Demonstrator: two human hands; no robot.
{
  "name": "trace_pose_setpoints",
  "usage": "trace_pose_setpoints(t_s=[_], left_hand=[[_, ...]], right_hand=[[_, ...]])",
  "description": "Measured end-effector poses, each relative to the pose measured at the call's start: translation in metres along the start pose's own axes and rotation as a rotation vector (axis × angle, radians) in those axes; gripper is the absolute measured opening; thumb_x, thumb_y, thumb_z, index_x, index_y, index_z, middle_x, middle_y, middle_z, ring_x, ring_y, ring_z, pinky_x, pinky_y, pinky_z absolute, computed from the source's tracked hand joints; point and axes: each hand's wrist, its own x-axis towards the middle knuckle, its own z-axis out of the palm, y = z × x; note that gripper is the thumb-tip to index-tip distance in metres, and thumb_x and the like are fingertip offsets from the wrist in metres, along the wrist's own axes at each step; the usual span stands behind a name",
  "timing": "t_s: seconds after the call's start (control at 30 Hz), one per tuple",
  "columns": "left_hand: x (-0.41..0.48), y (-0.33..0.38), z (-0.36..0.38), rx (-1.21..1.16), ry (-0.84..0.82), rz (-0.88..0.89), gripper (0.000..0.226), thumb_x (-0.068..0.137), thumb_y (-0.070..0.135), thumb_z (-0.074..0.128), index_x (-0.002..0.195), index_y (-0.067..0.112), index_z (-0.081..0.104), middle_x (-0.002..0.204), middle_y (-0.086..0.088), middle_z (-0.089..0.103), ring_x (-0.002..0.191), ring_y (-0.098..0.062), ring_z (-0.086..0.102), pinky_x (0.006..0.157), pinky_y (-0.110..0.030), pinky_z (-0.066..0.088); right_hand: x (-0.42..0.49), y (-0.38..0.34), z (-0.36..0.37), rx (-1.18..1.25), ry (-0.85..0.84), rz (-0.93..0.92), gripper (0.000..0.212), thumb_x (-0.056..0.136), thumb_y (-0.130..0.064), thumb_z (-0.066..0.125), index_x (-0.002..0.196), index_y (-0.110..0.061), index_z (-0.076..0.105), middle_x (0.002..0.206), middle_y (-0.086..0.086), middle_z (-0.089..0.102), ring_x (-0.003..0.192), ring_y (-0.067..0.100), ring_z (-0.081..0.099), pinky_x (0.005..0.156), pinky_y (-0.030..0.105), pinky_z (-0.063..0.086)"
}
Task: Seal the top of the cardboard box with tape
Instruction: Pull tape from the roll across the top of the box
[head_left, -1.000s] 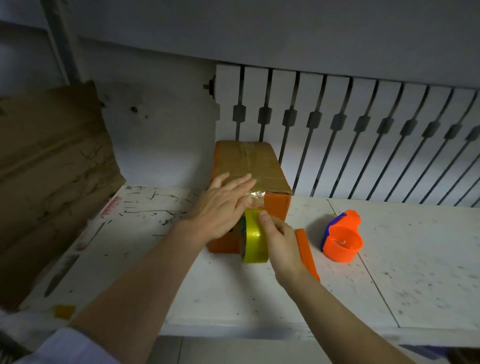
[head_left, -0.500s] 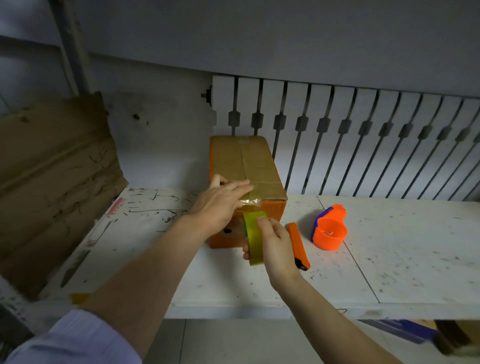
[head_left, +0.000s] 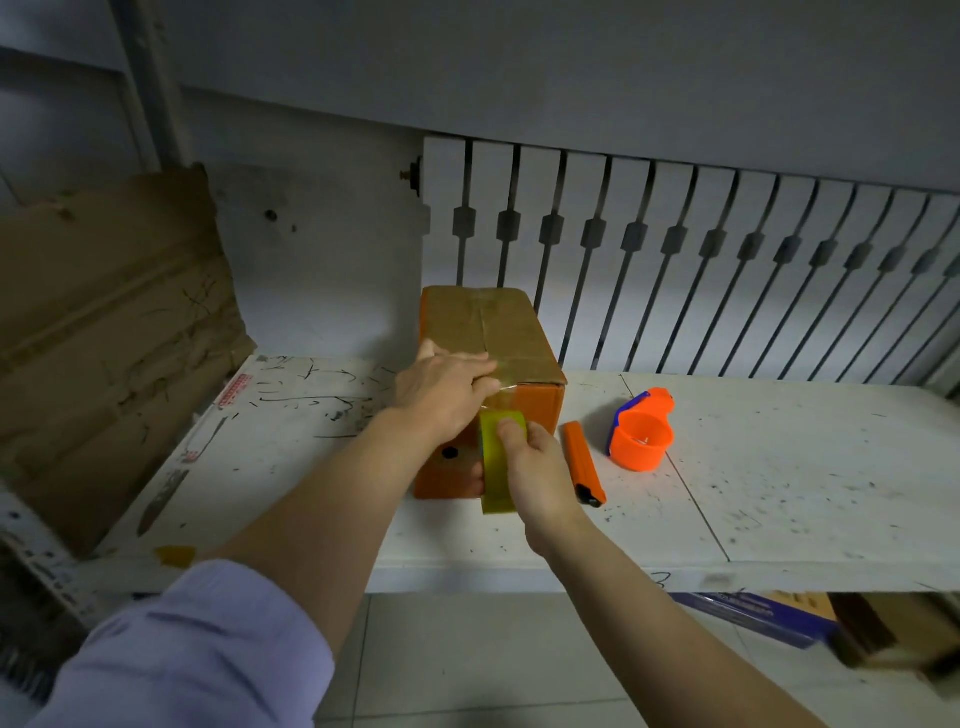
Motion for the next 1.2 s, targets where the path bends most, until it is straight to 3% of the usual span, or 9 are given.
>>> trace_pose_setpoints(t_s=[0.37,0.53,0.63,0.7,0.77,0.83,0.97,1.07,1.2], left_hand=[[-0.001,-0.003,0.008,-0.079,0.064,-0.044,0.040,0.092,0.046,0.044,0.130,0.040,0.049,0.140,0.023,0.047,0.124,-0.014,0.035,0.086,-0.033,0.039],[0.001,0.000,0.010,-0.054,0.037,-0.038,0.041,0.094,0.044,0.040,0.135,0.039,0.043,0.146,0.021,0.040,0.132,-0.016,0.030,0.096,-0.040,0.040],[-0.003,0.004,0.011,-0.026,-0.012,-0.037,0.049,0.095,0.039,0.040,0.142,0.040,0.027,0.155,0.017,0.024,0.144,-0.020,0.016,0.113,-0.054,0.022],[-0.018,0.007,0.020,-0.122,0.139,-0.089,0.056,0.093,0.034,0.047,0.144,0.037,0.024,0.156,0.012,0.022,0.146,-0.021,0.014,0.115,-0.055,0.015],[-0.039,0.009,0.031,-0.344,0.435,-0.261,0.048,0.089,0.029,0.054,0.136,0.023,0.042,0.147,0.002,0.039,0.136,-0.024,0.033,0.109,-0.044,0.031],[-0.055,0.013,0.040,-0.602,0.540,-0.519,0.033,0.087,0.030,0.056,0.116,0.013,0.052,0.125,-0.006,0.049,0.114,-0.027,0.051,0.092,-0.040,0.046],[-0.065,0.019,0.049,-1.143,0.208,-0.622,0.029,0.088,0.040,0.054,0.098,0.013,0.059,0.089,-0.006,0.063,0.074,-0.021,0.061,0.064,-0.035,0.051],[-0.061,0.019,0.046,-0.976,0.081,-0.445,0.028,0.083,0.047,0.058,0.091,0.021,0.065,0.088,0.001,0.068,0.083,-0.019,0.064,0.071,-0.033,0.052],[-0.056,0.017,0.036,-1.204,-0.192,-0.582,0.032,0.077,0.052,0.063,0.092,0.024,0.065,0.093,0.003,0.068,0.084,-0.019,0.063,0.067,-0.031,0.047]], right_hand=[[0.003,0.031,0.001,-0.032,0.029,0.113,0.023,0.098,-0.034,0.036,0.093,-0.017,0.050,0.067,0.007,0.060,0.051,0.015,0.056,0.049,0.022,0.048],[0.007,0.032,0.000,0.036,0.012,0.136,0.023,0.098,-0.034,0.034,0.088,-0.021,0.050,0.071,0.011,0.062,0.056,0.019,0.058,0.056,0.026,0.050],[0.010,0.032,-0.004,0.104,-0.019,0.194,0.024,0.095,-0.027,0.033,0.095,-0.015,0.053,0.069,0.014,0.063,0.057,0.024,0.059,0.060,0.031,0.051],[0.011,0.032,-0.006,0.104,-0.032,0.201,0.024,0.095,-0.025,0.034,0.103,-0.012,0.052,0.071,0.015,0.064,0.057,0.024,0.060,0.059,0.030,0.052],[0.009,0.032,-0.009,0.090,-0.042,0.207,0.022,0.096,-0.027,0.037,0.108,-0.015,0.050,0.080,0.015,0.066,0.058,0.023,0.061,0.056,0.027,0.051],[0.008,0.033,-0.010,0.090,-0.052,0.214,0.022,0.095,-0.029,0.040,0.111,-0.018,0.049,0.092,0.016,0.068,0.061,0.021,0.063,0.052,0.023,0.050],[0.002,0.033,-0.015,0.041,-0.083,0.169,0.013,0.094,-0.025,0.042,0.096,-0.023,0.054,0.092,0.014,0.070,0.065,0.018,0.065,0.050,0.018,0.048],[-0.003,0.034,-0.018,0.028,-0.132,0.145,0.014,0.094,-0.022,0.042,0.089,-0.024,0.054,0.080,0.003,0.066,0.064,0.012,0.063,0.050,0.015,0.047],[-0.003,0.038,-0.019,-0.028,-0.162,0.122,0.019,0.097,-0.022,0.038,0.092,-0.026,0.056,0.084,0.002,0.066,0.071,0.011,0.062,0.052,0.013,0.047]])
